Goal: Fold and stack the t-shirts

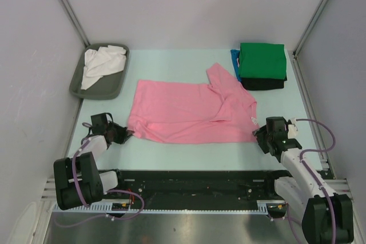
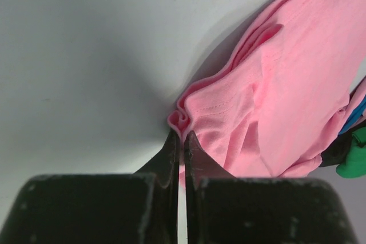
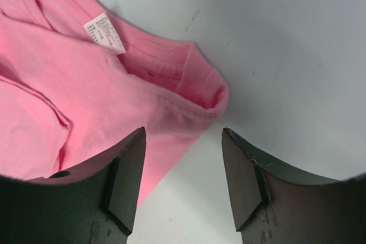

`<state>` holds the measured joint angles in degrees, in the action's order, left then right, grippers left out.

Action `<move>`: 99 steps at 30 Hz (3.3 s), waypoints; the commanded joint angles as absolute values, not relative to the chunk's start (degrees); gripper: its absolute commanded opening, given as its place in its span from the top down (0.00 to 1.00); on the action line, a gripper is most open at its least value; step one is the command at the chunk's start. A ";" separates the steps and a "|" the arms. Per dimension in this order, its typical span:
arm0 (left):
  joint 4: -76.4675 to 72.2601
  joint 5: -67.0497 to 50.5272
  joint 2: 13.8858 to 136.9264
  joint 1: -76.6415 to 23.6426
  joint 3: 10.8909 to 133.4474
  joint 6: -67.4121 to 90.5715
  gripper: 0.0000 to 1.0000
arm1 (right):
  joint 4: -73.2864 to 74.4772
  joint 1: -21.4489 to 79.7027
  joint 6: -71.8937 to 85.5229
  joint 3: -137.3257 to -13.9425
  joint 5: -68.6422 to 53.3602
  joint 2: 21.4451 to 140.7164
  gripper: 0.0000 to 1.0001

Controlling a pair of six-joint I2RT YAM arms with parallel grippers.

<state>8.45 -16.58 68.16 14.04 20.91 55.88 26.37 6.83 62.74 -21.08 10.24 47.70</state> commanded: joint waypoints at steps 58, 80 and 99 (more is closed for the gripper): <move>46.79 -22.50 29.34 21.18 29.70 54.40 0.00 | 40.45 -8.18 48.08 -38.76 -4.38 34.26 0.00; 23.12 -24.96 64.86 19.95 36.92 51.59 0.00 | 15.36 10.81 48.79 -39.02 -10.64 69.97 0.05; 18.11 -25.14 68.03 19.16 33.66 52.12 0.00 | 18.11 12.39 47.72 -35.60 -4.66 68.37 0.20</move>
<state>20.36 -24.25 67.55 19.40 33.74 52.97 19.99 11.62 47.22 -36.05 -6.04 67.55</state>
